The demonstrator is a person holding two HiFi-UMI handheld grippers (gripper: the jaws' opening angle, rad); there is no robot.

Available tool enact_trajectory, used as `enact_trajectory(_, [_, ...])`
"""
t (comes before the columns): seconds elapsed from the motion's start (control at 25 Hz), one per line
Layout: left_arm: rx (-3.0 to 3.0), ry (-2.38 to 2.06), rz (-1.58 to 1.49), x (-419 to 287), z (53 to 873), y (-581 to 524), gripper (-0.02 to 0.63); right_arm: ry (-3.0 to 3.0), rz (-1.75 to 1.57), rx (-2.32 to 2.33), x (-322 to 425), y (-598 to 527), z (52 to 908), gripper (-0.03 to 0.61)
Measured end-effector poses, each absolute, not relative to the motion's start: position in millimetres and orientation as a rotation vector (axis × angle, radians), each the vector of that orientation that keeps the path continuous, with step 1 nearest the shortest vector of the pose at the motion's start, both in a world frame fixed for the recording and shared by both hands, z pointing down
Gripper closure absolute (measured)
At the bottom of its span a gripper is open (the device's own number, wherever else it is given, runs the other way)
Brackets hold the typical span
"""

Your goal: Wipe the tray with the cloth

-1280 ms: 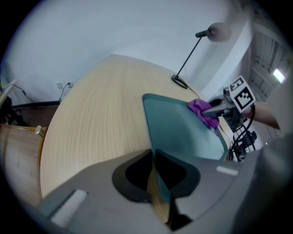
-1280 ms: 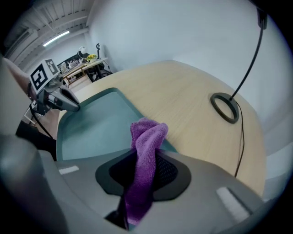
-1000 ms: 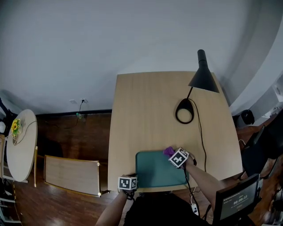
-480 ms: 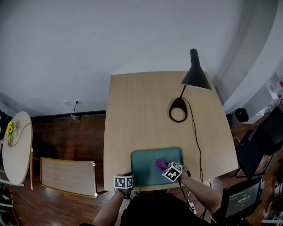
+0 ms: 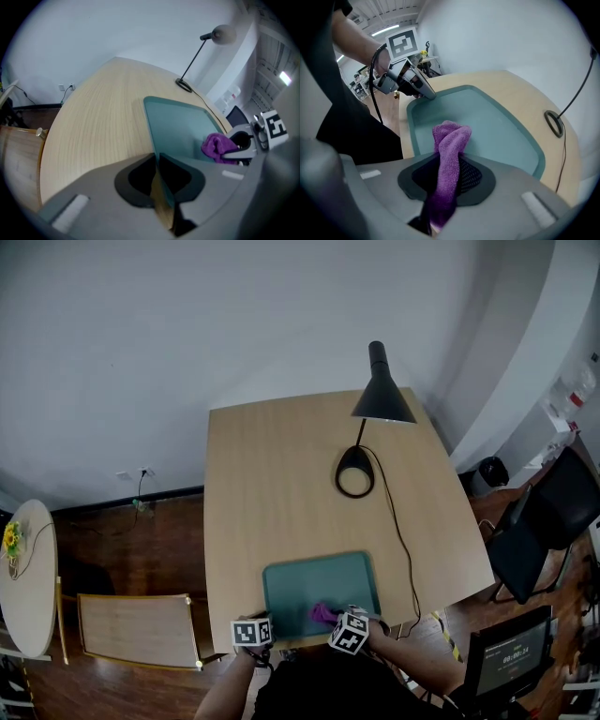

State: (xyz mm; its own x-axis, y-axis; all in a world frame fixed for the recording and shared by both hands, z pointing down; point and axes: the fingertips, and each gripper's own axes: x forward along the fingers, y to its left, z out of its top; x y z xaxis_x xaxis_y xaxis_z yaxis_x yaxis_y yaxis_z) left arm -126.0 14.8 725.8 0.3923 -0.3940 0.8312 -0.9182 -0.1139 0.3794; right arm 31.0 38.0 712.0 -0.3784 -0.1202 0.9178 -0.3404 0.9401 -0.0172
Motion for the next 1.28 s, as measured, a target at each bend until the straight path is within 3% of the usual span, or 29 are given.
enact_trajectory(0.8, [1.706,-1.126,0.689,-123.5,724.5,20.2,0.558,-1.904,0.225,0.454,5.4,-123.1,706.0,0.492])
enact_trajectory(1.28, [1.706,-1.112,0.683,-123.1,726.4,18.9,0.557,-1.935,0.203,0.382,-9.0,-73.0,702.6,0.492])
